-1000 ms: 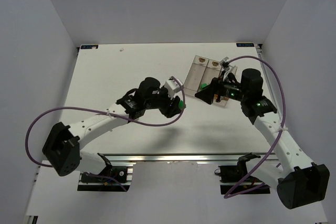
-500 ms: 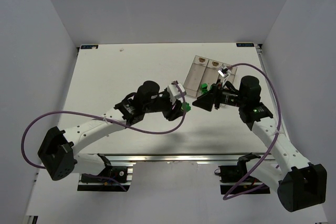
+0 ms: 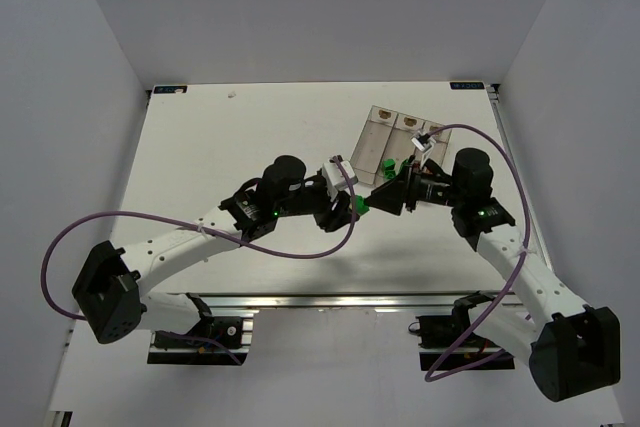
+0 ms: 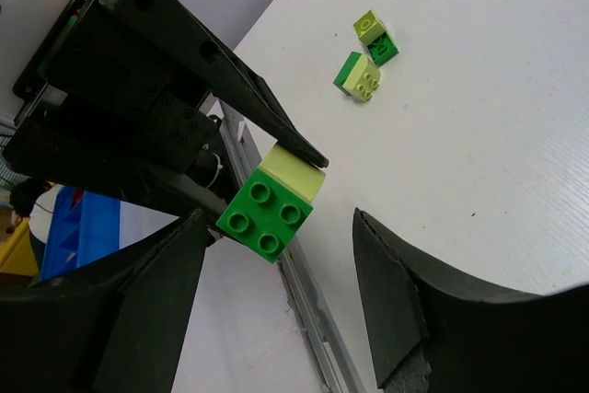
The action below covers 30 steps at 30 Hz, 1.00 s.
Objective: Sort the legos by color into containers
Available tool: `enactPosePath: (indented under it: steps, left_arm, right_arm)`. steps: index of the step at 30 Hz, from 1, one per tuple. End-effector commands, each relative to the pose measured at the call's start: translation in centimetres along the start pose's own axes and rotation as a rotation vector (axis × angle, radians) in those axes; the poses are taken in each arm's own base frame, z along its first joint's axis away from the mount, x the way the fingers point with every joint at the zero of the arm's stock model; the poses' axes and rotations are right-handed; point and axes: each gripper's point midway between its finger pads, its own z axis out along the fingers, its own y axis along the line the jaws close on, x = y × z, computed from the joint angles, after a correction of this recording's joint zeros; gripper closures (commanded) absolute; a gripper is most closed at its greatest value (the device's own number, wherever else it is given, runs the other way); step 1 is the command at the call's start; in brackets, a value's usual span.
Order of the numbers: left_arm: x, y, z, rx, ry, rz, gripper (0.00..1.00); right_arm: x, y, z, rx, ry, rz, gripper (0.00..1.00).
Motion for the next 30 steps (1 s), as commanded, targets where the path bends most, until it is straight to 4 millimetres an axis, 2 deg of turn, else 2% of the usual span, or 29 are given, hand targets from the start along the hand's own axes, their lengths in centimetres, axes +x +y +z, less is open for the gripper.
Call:
enactPosePath:
  steps: [1, 10, 21, 30]
  left_arm:
    - [-0.4, -0.8, 0.3, 0.035, -0.020, 0.001, 0.91]
    - [0.1, -0.8, 0.9, 0.041, -0.004, -0.012, 0.91]
    - [0.1, -0.5, 1.1, 0.029, -0.002, -0.011, 0.91]
    - [0.3, -0.4, 1.2, 0.026, 0.005, -0.010, 0.91]
  right_arm:
    - [-0.5, 1.0, 0.2, -0.042, -0.009, -0.037, 0.30]
    - [0.1, 0.8, 0.9, -0.042, 0.011, -0.030, 0.31]
    - [0.5, -0.9, 1.5, 0.021, 0.017, -0.010, 0.34]
    - [0.8, -0.9, 1.7, 0.018, 0.027, -0.011, 0.35]
